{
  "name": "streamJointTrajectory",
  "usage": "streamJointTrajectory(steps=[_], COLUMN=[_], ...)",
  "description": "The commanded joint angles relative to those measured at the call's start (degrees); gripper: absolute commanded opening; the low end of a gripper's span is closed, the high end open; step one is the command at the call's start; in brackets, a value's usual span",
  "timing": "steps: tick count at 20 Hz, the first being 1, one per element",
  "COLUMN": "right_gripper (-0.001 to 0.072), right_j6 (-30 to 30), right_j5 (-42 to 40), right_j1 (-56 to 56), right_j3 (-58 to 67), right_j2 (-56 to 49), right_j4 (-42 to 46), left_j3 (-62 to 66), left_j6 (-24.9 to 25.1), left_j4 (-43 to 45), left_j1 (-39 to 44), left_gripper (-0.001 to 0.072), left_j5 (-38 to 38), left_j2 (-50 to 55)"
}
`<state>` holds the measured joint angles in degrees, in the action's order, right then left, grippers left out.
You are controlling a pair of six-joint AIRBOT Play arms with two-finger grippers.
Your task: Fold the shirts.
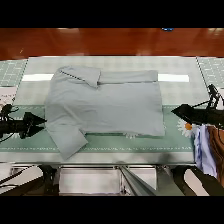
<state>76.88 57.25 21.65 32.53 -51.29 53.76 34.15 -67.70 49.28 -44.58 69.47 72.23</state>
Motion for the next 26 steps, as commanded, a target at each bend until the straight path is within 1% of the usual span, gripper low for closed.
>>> streamJointTrajectory(steps=[1, 3, 5, 6, 7, 8, 9, 11, 12, 16, 19, 21, 23, 26], right_gripper=[0.0406, 0.0406, 0.0406, 0.0406, 0.0406, 0.0406, 0.0406, 0.0406, 0.0406, 0.0407, 0.0407, 0.0407, 0.0407, 0.0406], right_j6=[-0.24, 0.22, 1.18, 1.27, 1.33, 1.70, 3.82, 10.56, 11.26, 10.40, 7.28, 5.70, 2.21, -0.55], right_j5=[-0.11, -0.28, -0.26, -0.20, 0.00, 0.28, 0.96, 3.80, 5.44, 9.64, 11.58, 11.06, 9.86, 5.57], right_j1=[0.07, 0.07, 0.07, 0.09, 0.09, 0.09, 0.09, 0.09, 0.09, 0.09, 0.04, 0.04, 0.02, 0.02], right_j3=[-0.57, -0.57, -0.57, -0.57, -0.57, -0.57, -0.57, -0.90, -1.55, -5.86, -7.96, -8.22, -8.20, -8.20], right_j2=[0.57, 0.55, 0.57, 0.57, 0.57, 0.57, 0.57, 0.57, 0.55, 0.37, -0.96, -3.65, -7.74, -13.81], right_j4=[-0.87, -0.92, -1.11, -1.16, -0.76, 0.70, 4.48, 13.66, 14.67, 10.60, 6.62, 4.87, 0.85, -4.48], left_j3=[-0.33, -0.35, -0.22, 0.20, 0.87, 1.55, 2.32, 4.11, 4.85, 5.27, 5.27, 5.27, 5.27, 5.27], left_j6=[-0.28, -0.39, -1.68, -2.03, -2.03, -2.03, -2.01, -1.99, -1.99, -1.97, -1.99, -1.97, -1.97, -1.99], left_j4=[2.10, 2.01, 1.92, 1.97, 1.99, 1.97, 1.97, 2.08, 2.19, 2.23, 2.21, 2.21, 2.21, 2.19], left_j1=[1.22, 4.50, 8.90, 10.88, 12.09, 12.63, 12.81, 12.76, 12.81, 12.81, 12.81, 12.81, 12.81, 12.83], left_gripper=[0.0504, 0.0504, 0.0503, 0.0484, 0.0245, 0.0022, 0.0017, 0.0017, 0.0017, 0.0018, 0.0018, 0.0018, 0.0018, 0.0018], left_j5=[-0.04, 0.15, -0.50, -0.70, -0.59, -0.50, -0.04, 1.86, 2.49, 2.71, 2.51, 2.51, 2.51, 2.36], left_j2=[1.40, 2.93, 5.18, 6.45, 7.34, 7.43, 7.19, 7.02, 7.02, 7.02, 7.02, 7.02, 7.02, 7.02])
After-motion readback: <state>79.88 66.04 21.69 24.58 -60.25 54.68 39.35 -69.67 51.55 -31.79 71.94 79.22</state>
